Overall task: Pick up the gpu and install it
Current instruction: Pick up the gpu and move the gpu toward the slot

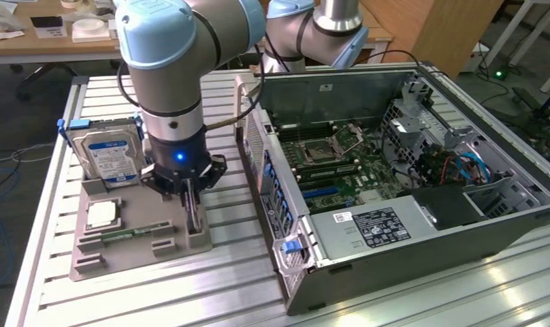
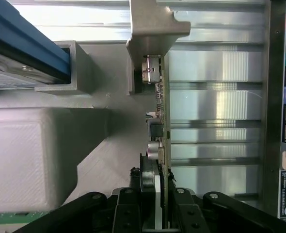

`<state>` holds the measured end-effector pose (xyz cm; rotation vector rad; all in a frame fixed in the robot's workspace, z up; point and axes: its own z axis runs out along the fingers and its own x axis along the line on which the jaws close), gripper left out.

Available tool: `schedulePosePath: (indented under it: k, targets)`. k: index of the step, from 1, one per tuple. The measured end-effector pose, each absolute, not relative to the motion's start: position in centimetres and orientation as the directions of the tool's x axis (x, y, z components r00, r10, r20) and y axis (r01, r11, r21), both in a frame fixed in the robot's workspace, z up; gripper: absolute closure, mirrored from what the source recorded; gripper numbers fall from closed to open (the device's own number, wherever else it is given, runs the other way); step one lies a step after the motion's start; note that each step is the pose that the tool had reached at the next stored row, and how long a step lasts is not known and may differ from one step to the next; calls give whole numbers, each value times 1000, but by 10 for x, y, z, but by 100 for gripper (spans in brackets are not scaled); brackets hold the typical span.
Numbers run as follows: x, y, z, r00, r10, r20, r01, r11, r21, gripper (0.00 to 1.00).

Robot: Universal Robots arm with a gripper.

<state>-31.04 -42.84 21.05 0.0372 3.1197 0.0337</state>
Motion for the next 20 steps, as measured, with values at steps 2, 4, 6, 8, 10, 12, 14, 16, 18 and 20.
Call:
schedulePosePath:
  k: [2,4,6,8,10,12,14,16,18,20]
  targets:
    - [-310,-428,217,-999,24,-21,24,999,23,72]
    - [-311,-428,223,-999,24,-21,24,999,23,72]
    - [-311,-428,229,-999,24,-21,24,999,24,72]
    - [-311,-428,237,-999,24,-21,24,999,24,72]
    - [-311,-428,245,-999,24,-21,24,999,25,72]
    - [-311,-428,254,-999,24,-21,24,999,25,72]
    - [-311,-428,263,-999,24,-21,24,999,26,72]
    - [-311,-428,272,-999,24,-21,24,999,26,72]
    - [-311,-428,281,-999,24,-21,24,999,26,72]
    - [-311,-428,290,-999,24,-21,24,999,26,72]
